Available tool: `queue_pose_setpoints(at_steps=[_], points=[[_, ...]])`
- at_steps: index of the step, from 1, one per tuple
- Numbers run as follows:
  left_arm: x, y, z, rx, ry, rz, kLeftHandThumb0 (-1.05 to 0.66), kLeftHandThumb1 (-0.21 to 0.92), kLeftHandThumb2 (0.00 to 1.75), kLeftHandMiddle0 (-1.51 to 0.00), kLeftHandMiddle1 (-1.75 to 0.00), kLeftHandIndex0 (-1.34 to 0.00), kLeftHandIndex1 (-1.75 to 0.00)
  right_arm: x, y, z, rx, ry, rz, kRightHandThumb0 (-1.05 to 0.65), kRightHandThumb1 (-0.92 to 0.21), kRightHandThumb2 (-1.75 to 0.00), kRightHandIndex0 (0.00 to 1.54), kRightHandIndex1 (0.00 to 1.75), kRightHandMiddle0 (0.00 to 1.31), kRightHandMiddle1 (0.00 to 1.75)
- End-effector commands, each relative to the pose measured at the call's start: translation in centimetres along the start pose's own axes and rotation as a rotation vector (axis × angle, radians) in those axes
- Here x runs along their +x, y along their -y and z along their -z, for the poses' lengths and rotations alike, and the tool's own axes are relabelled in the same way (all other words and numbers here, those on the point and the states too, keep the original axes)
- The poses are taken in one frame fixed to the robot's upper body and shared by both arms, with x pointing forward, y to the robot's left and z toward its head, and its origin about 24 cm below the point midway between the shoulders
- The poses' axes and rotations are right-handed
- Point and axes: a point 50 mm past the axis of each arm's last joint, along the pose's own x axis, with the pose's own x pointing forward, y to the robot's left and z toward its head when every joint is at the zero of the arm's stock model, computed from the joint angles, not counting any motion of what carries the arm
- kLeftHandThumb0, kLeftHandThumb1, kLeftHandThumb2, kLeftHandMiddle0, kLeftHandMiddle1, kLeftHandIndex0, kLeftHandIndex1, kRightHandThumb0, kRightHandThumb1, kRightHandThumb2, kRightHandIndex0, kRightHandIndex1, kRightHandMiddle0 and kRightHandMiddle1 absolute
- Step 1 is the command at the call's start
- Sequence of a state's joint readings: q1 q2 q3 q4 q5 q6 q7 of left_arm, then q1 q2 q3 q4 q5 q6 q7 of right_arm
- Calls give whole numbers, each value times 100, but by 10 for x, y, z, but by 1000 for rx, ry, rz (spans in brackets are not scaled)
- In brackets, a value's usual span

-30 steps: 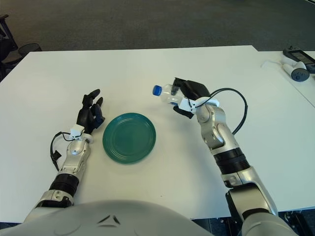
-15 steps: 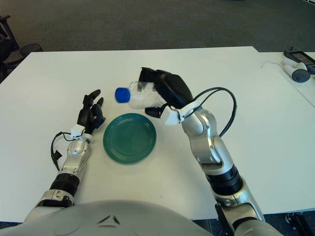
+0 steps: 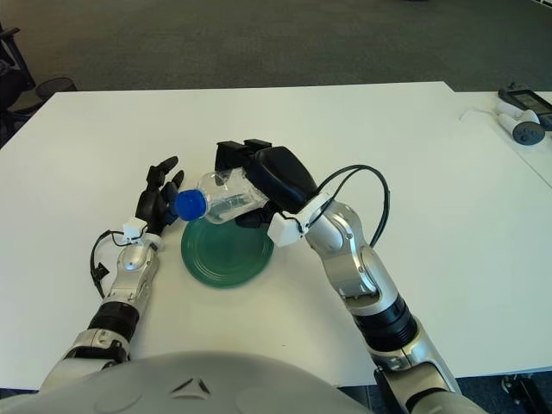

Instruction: Put the bottle into the plate.

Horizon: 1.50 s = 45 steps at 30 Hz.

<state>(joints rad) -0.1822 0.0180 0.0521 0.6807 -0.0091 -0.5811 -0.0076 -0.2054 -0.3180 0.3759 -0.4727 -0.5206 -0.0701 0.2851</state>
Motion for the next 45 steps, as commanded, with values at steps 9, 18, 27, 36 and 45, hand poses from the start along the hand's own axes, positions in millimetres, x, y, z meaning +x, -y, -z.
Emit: queue_pose_setpoints(at_steps=[9,18,27,36,45], points=[[-41,-13,55,-5,-259,-34,-82,92,98,-36,0,0,-78,2,-15,-4,-33,51,-54,0,-5,-162,80,174,59,175],[-41,-12,55,-27,-253,-39,-81,92,96,-35,0,0,-81,1,-23,6,-39,30,-60,0,-6,-160,81,169,59,175],[-36,-8,51,-45,-223,-73,-78,92,89,-39,-2,0,-92,5,-35,18,-14,-22,-65,0,-6,-160,82,168,59,175],[-39,-2,45,-15,-178,-69,-81,92,87,-42,-4,0,-102,5,-42,28,29,-66,-55,0,-5,-161,82,170,59,175],[-40,-4,43,8,-173,-55,-85,92,87,-41,-3,0,-98,5,-40,30,32,-36,-51,-17,-18,-145,82,174,58,171]])
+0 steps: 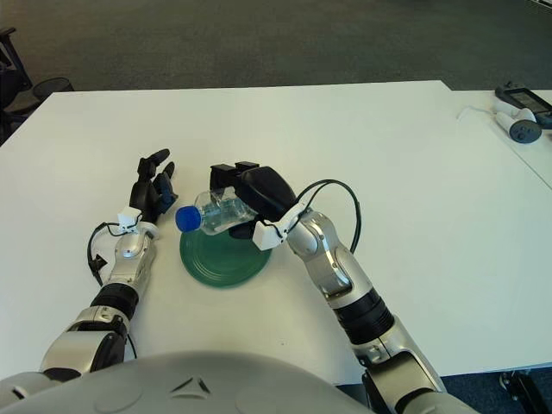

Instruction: Put the bottle into the plate.

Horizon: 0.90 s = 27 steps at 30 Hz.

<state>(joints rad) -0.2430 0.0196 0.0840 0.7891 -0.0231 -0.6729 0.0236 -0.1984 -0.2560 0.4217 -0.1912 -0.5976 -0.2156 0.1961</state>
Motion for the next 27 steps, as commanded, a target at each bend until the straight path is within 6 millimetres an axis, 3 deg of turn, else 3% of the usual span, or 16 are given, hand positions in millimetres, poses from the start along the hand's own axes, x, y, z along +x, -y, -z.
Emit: queue_pose_setpoints(at_steps=[1,2,3,4,5,8,9,10,11,12,15,19,27], points=[[-48,-3,42,34,-216,2,-85,92,87,-41,-3,0,-97,0,5,1,-14,32,9,-22,-24,-139,82,174,56,172],[-47,-4,43,39,-221,4,-86,92,87,-41,-3,0,-96,0,5,1,-32,41,-3,-30,-32,-129,79,174,54,173],[-47,-5,44,41,-225,5,-86,92,88,-41,-3,0,-96,-1,5,1,-44,47,-11,-52,-53,-101,76,174,49,173],[-47,-5,44,40,-227,5,-87,92,88,-41,-3,0,-95,-2,5,1,-79,54,-28,-60,-61,-90,75,174,47,174],[-47,-5,44,39,-228,5,-87,92,88,-42,-3,0,-95,-3,5,0,-102,59,-40,-75,-72,-78,58,175,37,174],[-47,-4,43,31,-226,0,-87,92,88,-43,-4,0,-95,-5,6,0,-146,71,-66,-95,-86,-66,25,175,22,174],[-48,-4,43,27,-223,-3,-87,92,87,-43,-4,0,-95,-5,6,0,-163,74,-84,-98,-88,-65,17,175,19,175],[-49,-3,43,21,-219,-4,-87,92,87,-43,-5,0,-95,-6,7,-1,-184,77,-105,-100,-89,-64,14,158,15,163],[-49,-3,43,18,-217,-5,-87,92,85,-44,-5,0,-95,-7,8,-1,-199,80,-120,-102,-90,-64,10,112,10,120],[-49,-2,43,13,-217,-3,-87,92,84,-45,-6,0,-95,-8,8,-1,-215,84,-136,-103,-91,-64,10,79,6,91],[-50,-1,43,-2,-224,10,-87,92,83,-45,-6,0,-91,-9,9,-2,-241,96,-162,-104,-92,-66,6,33,2,43],[-50,-1,43,-1,-219,20,-88,92,84,-42,-5,0,-84,-12,10,-2,-251,107,-170,-105,-92,-72,2,10,0,13],[-49,-2,42,38,-199,30,-90,92,90,-36,-2,0,-73,-14,10,-2,-269,129,-160,-105,-92,-82,0,0,0,1]])
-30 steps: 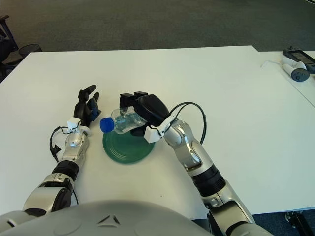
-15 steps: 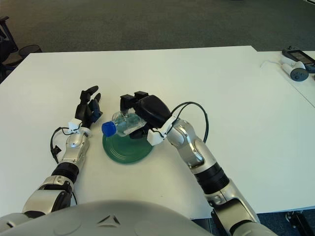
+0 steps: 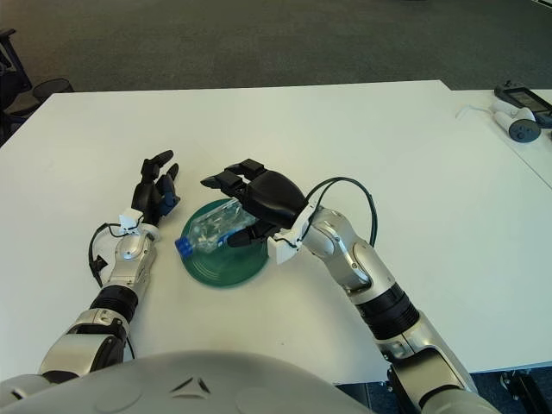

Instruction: Put the bottle into the plate.

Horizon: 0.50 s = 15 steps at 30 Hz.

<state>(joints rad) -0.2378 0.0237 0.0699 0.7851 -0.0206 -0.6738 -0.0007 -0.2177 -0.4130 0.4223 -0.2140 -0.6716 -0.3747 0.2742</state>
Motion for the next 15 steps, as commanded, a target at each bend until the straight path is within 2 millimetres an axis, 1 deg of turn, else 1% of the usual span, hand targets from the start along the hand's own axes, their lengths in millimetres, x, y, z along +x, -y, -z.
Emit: queue_pose_setpoints(at_steps=[1,10,15], points=[[-48,-3,41,30,-200,-6,-90,92,90,-36,-2,0,-72,1,7,-1,-43,18,20,-105,-92,-82,0,0,0,0],[-46,-4,42,73,-207,-6,-91,92,92,-32,0,0,-71,0,5,2,-53,20,33,-105,-92,-87,0,0,0,0],[-47,-4,41,91,-188,10,-91,92,94,-31,0,0,-71,-3,6,2,-64,32,58,-105,-92,-86,0,0,0,0]])
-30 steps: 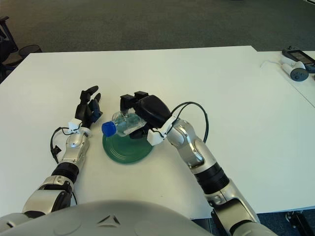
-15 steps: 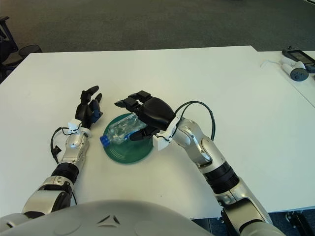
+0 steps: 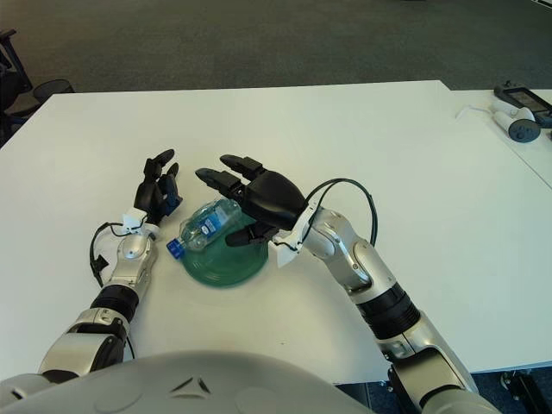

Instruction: Put the bottle into the plate.

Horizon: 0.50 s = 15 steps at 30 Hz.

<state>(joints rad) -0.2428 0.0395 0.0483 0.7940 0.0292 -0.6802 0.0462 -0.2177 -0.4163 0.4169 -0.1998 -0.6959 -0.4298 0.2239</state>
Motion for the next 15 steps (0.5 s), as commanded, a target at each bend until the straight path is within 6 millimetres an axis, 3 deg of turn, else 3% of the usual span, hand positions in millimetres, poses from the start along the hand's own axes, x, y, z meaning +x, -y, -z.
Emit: queue_pose_setpoints(at_steps=[1,10,15], points=[[-48,-3,41,33,-189,15,-91,92,94,-31,0,0,-71,-2,7,2,-33,3,27,-105,-92,-85,0,0,0,0],[-47,-3,42,10,-204,29,-90,92,94,-31,0,0,-73,-3,16,2,-12,6,28,-105,-92,-77,0,0,0,0],[-44,-1,39,-1,-195,11,-90,92,92,-31,0,0,-73,-7,30,13,44,-25,112,-105,-92,-73,0,0,0,0]])
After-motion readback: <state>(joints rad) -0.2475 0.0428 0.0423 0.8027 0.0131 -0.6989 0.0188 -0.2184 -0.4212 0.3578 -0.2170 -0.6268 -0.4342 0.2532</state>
